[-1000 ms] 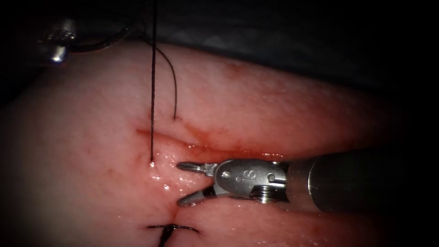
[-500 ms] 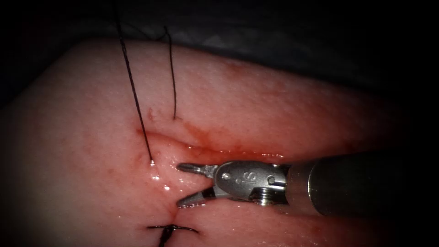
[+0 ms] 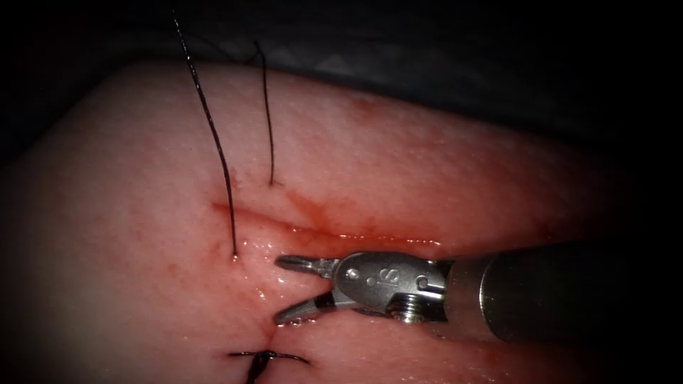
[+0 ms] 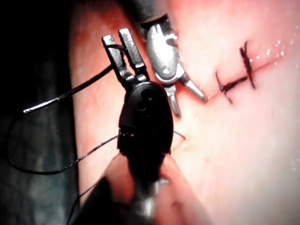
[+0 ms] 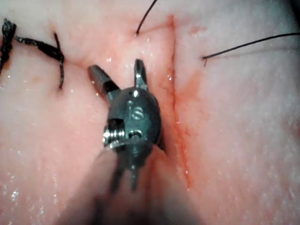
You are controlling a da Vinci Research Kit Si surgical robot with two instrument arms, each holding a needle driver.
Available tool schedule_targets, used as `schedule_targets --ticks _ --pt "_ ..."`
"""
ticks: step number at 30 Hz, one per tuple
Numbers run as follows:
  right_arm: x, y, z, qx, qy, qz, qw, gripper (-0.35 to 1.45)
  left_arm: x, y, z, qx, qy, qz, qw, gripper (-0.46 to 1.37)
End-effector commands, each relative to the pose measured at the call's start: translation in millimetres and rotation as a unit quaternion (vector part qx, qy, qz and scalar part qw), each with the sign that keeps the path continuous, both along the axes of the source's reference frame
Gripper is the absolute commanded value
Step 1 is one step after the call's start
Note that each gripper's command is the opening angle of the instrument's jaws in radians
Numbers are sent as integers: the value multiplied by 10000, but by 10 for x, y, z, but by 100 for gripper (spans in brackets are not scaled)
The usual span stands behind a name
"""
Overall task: Wound Closure
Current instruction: Grasp the suture with the left gripper near the wound and pull away
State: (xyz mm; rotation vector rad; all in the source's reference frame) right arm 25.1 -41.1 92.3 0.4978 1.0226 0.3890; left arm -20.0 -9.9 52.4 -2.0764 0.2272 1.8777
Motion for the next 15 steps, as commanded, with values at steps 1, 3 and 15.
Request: schedule_targets --ticks 1,3,15 --pt "1 1 -1 63 47 63 9999 89 -1 -11 7 27 -19 4 10000 -35" --pt "3 3 -2 120 80 137 9998 89 -2 -27 17 52 0 20 10000 -35" --pt "34 28 9 248 81 582 9980 89 -8 -94 65 229 20 64 9997 -35"
